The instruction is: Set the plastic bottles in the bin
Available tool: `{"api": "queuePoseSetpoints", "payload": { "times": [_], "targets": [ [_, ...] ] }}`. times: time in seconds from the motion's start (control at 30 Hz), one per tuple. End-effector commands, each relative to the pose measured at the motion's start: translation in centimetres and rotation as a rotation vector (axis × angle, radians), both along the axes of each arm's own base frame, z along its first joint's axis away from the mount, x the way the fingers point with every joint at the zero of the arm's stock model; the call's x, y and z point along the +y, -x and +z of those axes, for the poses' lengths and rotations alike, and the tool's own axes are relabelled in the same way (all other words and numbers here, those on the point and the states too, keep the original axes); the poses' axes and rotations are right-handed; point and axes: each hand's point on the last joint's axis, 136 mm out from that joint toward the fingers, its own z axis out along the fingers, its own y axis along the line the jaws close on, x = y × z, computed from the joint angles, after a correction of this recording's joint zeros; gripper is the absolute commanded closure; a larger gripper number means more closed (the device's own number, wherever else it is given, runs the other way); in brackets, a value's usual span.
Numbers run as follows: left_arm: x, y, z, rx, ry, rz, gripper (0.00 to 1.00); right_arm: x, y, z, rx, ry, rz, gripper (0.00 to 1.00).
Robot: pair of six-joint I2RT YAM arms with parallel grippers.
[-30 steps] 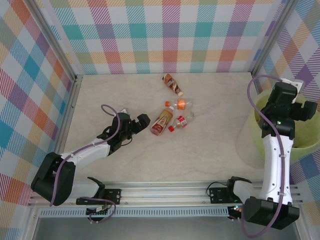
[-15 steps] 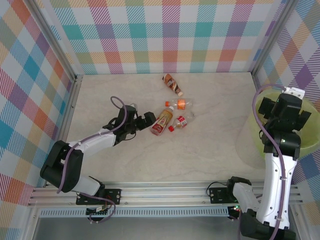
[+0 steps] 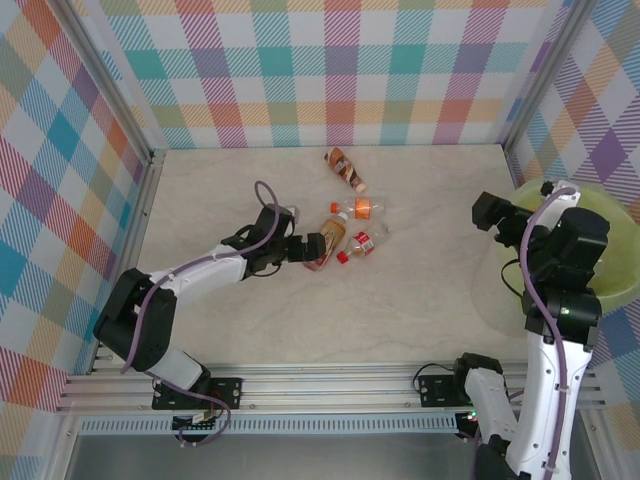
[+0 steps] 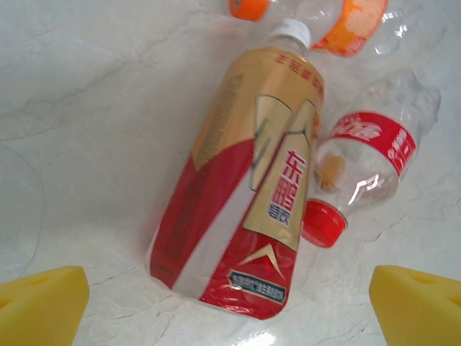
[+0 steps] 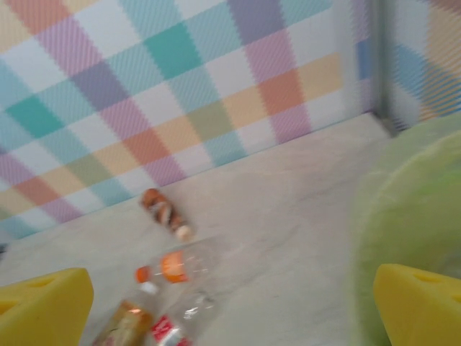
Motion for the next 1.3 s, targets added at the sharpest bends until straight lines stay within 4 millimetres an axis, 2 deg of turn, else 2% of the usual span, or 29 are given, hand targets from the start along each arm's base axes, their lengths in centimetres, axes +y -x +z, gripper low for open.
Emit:
{"api": "queuePoseSetpoints", "payload": {
  "times": [0.0, 0.07, 0.27, 0.6, 0.73, 0.93, 1.27],
  "targets": [
    [0.4, -0.1, -0.7, -0.054, -0.159, -0.057, 0.00, 4.7, 0.2, 0.3, -0.029, -0.205, 0.248, 0.00],
    [0.2, 0.0, -1.1, -0.056, -0.204, -0.085, 0.00, 5.5, 0.3, -0.7, -0.008, -0.256, 0.291, 0.00],
    [0.1, 0.2, -3.2, 0.025, -0.326, -0.141, 0.00, 5.6, 0.7, -3.4, 0.039, -0.282, 0.278, 0.00],
    [-0.7, -0.3, -5.5, 0.069, -0.420, -0.174, 0.00, 5.3, 0.8, -4.5, 0.079, -0.271, 0.258, 0.00],
    [-0.6, -0.3, -6.2, 0.061, -0.476, -0.181, 0.05, 5.2, 0.9, -4.6, 0.083, -0.264, 0.251, 0.00],
    [-0.4, -0.5, -6.5, 0.063, -0.487, -0.163, 0.21, 5.2, 0.8, -5.0, 0.090, -0.269, 0.250, 0.00],
    [-1.7, -0.2, -4.4, 0.001, -0.366, -0.177, 0.37, 6.1, 0.8, -5.3, 0.102, -0.309, 0.300, 0.00]
  ]
}}
